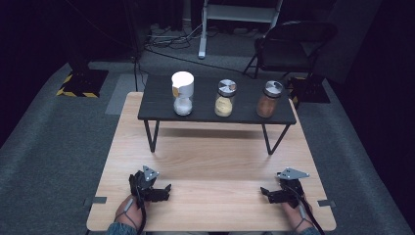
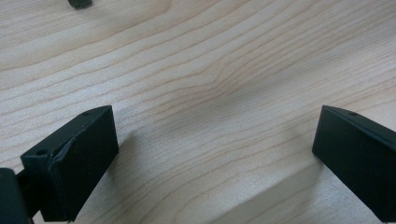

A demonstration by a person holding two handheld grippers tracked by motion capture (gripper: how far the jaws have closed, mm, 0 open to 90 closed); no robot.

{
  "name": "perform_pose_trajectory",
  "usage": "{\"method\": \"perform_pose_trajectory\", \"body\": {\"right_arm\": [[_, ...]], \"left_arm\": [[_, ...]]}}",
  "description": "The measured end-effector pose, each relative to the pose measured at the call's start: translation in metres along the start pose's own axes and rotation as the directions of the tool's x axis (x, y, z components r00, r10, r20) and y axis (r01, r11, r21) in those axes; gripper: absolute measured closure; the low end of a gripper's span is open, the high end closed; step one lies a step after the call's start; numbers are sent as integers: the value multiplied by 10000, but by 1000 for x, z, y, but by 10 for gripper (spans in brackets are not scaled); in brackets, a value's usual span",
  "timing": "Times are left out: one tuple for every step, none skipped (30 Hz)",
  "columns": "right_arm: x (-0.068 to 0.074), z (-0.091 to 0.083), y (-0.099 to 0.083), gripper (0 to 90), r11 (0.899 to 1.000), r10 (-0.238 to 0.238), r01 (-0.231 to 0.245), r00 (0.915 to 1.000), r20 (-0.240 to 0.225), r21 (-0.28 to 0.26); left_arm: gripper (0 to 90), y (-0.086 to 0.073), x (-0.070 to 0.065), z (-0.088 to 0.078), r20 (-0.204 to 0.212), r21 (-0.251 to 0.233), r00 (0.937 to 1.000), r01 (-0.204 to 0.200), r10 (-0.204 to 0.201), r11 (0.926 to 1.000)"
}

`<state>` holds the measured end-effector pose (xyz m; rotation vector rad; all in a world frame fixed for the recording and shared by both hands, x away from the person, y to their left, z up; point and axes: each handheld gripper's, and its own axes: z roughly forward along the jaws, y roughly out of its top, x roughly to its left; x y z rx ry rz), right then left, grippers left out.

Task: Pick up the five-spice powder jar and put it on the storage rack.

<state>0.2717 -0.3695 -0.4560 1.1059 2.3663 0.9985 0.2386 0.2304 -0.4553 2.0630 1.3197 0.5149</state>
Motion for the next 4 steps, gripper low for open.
{"method": "perform_pose_trajectory", "body": {"right_arm": [[0,0,0,24,10000,0,0,10000,0,1],[0,0,0,24,10000,0,0,10000,-2,1],[0,0,0,24,10000,1,-1,10000,-1,2],[0,0,0,24,10000,-1,1,10000,-2,3]], "left_arm": [[2,0,0,0,-1,1,10000,-1,1,10000],[2,0,0,0,-1,1,10000,4,-4,10000],[2,0,0,0,-5,-1,10000,0,0,10000],[2,0,0,0,-7,-1,10000,-1,1,10000]]}}
